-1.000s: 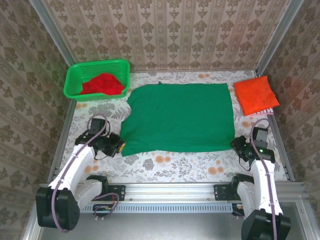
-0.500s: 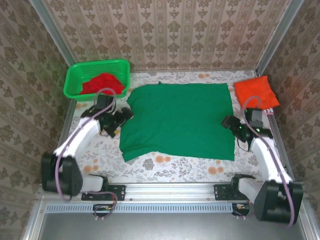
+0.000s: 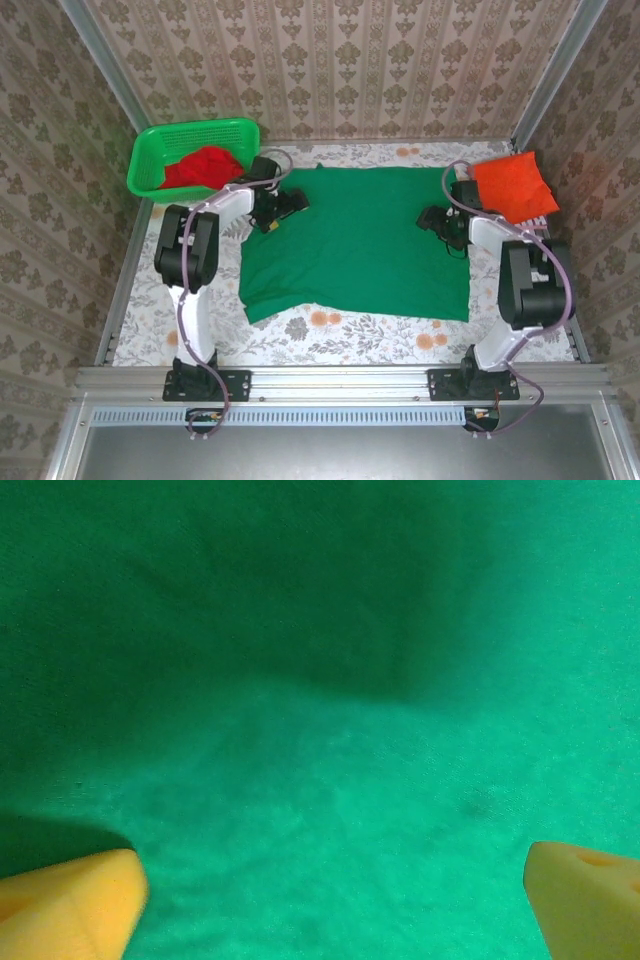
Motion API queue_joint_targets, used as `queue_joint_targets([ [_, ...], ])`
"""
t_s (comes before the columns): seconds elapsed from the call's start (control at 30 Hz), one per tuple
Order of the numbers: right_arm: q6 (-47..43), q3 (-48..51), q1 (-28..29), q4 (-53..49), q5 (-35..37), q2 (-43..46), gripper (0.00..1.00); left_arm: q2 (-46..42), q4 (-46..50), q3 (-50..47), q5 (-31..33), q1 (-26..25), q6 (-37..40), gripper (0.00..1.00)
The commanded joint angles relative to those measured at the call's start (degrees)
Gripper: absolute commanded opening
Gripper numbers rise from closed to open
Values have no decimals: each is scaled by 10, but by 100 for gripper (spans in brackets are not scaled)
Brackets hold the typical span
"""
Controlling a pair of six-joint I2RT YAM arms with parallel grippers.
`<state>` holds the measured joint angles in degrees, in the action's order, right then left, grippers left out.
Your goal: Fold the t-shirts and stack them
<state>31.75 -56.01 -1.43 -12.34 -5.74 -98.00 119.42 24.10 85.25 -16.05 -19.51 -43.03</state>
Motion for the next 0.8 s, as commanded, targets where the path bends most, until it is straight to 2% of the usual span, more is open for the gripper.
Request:
queue_joint_targets([
  [0.0,15,-45,-8,14,18,-52,82,29,9,42,-9,11,20,100],
  [0.17,26,-115,-20,9,-4,-131,82,78,33,108,-16,24,31,100],
  [0.43,44,-203,-32,-4,-28,-200,82,130,48,179,-16,28,36,100],
  [0.6,37,-210,-40,2,-44,-183,82,132,50,199,-24,26,34,100],
  [0.77,19,-157,-40,40,-66,-91,84,65,31,179,-15,-1,50,100],
])
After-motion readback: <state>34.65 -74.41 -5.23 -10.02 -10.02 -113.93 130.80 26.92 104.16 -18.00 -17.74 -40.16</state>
